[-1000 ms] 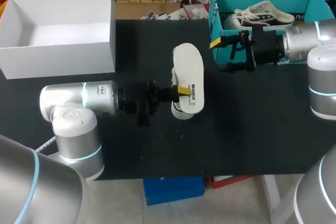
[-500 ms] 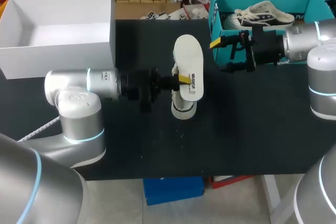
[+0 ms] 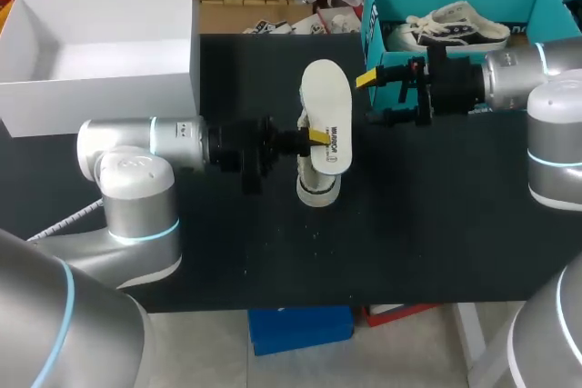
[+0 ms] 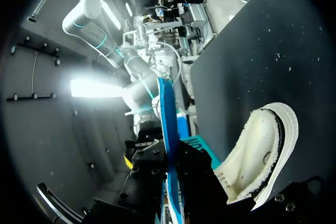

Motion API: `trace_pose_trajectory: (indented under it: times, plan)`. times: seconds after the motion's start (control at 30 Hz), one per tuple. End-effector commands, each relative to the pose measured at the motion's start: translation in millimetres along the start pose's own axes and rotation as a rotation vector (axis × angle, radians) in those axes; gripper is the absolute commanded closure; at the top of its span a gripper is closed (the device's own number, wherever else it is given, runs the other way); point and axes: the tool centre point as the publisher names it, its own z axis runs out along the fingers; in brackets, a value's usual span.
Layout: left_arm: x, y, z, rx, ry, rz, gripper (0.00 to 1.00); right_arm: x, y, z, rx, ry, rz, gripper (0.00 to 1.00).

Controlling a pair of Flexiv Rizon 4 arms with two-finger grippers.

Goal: Take the shoe out of the shoebox, open the shoe tongue, remove and reinsert the insole, then place the shoe into the shoebox

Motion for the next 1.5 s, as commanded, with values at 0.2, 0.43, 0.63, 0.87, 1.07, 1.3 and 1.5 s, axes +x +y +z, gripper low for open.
trace_pose_trajectory:
  times: [0.2, 0.43, 0.63, 0.87, 1.07, 1.3, 1.5]
  plan:
    - [0.0, -1.1, 0.6, -0.005, 0.002, 0.003, 1.00, -7.7, -3.8, 21.6, 0.024, 0.045, 0.000, 0.00]
    - [0.0, -1.1, 0.6, -0.005, 0.002, 0.003, 1.00, -5.2, -7.9, 33.5, 0.026, 0.065, -0.006, 0.10]
    - [0.0, -1.1, 0.6, -0.005, 0.002, 0.003, 1.00, -4.4, -8.0, 45.7, 0.035, 0.075, -0.006, 0.07]
    - [0.0, -1.1, 0.6, -0.005, 0.002, 0.003, 1.00, -3.3, -5.0, 54.7, 0.043, 0.082, -0.007, 0.60]
    - [0.0, -1.1, 0.6, -0.005, 0.002, 0.003, 1.00, -4.4, -4.0, 56.4, 0.043, 0.073, 0.001, 1.00]
    - [0.0, -1.1, 0.6, -0.005, 0.002, 0.003, 1.00, -4.4, -4.0, 56.4, 0.043, 0.073, 0.001, 1.00]
    - [-5.0, -2.5, -2.1, -0.025, 0.063, -0.026, 0.00, -4.4, -4.0, 56.4, 0.043, 0.073, 0.001, 1.00]
